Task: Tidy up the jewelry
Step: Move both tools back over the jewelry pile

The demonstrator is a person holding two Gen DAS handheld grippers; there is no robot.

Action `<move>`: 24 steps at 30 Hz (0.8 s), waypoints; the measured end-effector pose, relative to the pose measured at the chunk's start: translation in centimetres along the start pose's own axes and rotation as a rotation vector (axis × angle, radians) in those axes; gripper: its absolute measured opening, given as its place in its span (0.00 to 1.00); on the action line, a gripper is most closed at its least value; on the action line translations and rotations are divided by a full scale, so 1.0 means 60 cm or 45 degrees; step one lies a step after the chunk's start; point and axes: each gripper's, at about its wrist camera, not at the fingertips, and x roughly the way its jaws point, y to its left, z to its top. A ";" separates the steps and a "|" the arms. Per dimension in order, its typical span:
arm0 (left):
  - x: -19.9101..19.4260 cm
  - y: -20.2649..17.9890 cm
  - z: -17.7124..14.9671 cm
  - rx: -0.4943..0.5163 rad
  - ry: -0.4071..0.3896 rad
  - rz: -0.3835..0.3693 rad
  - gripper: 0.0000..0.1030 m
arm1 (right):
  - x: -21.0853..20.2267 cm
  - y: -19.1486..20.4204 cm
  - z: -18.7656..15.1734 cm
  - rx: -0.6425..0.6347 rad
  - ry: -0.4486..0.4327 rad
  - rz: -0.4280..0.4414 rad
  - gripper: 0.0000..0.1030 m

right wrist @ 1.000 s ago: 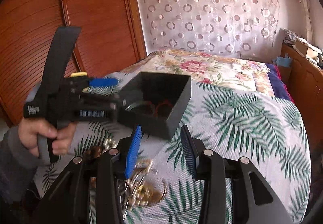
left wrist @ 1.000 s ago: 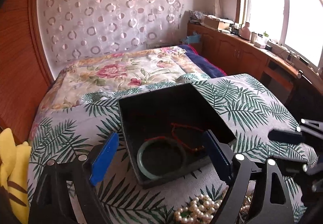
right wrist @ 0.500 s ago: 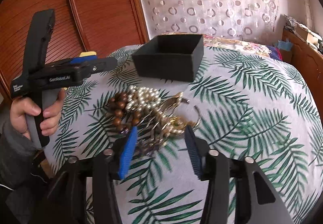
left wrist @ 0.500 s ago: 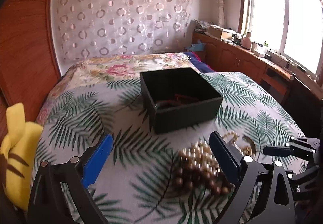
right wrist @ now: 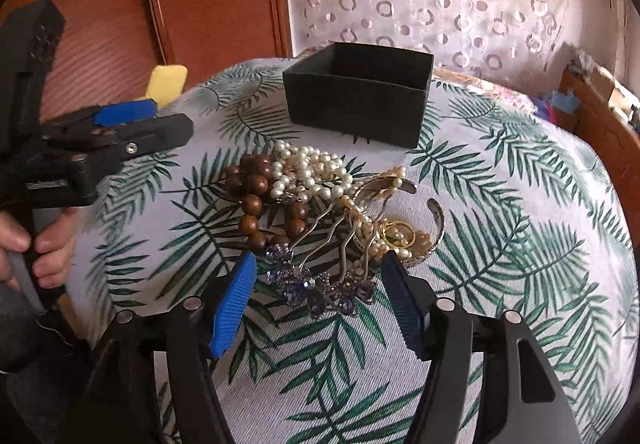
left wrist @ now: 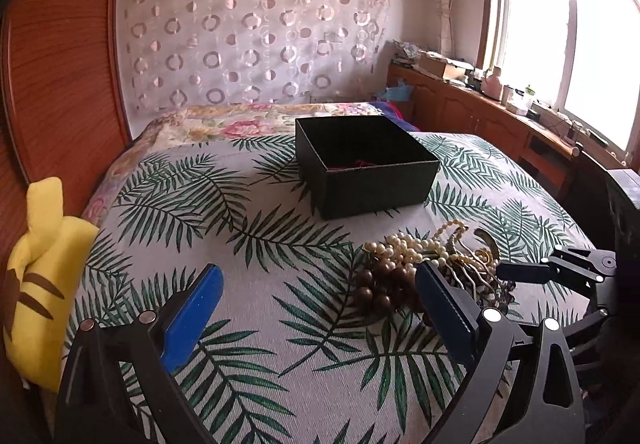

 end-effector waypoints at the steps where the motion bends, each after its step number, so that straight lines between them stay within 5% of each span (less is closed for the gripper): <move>1: 0.000 0.000 -0.003 -0.003 0.000 -0.002 0.90 | 0.002 0.002 -0.001 -0.012 0.004 -0.020 0.65; 12: 0.001 -0.002 -0.013 -0.015 0.016 -0.018 0.90 | -0.012 -0.013 -0.011 -0.006 0.016 0.021 0.59; 24: 0.005 -0.007 -0.013 -0.011 0.020 -0.021 0.90 | -0.070 -0.033 0.011 0.030 -0.089 0.098 0.56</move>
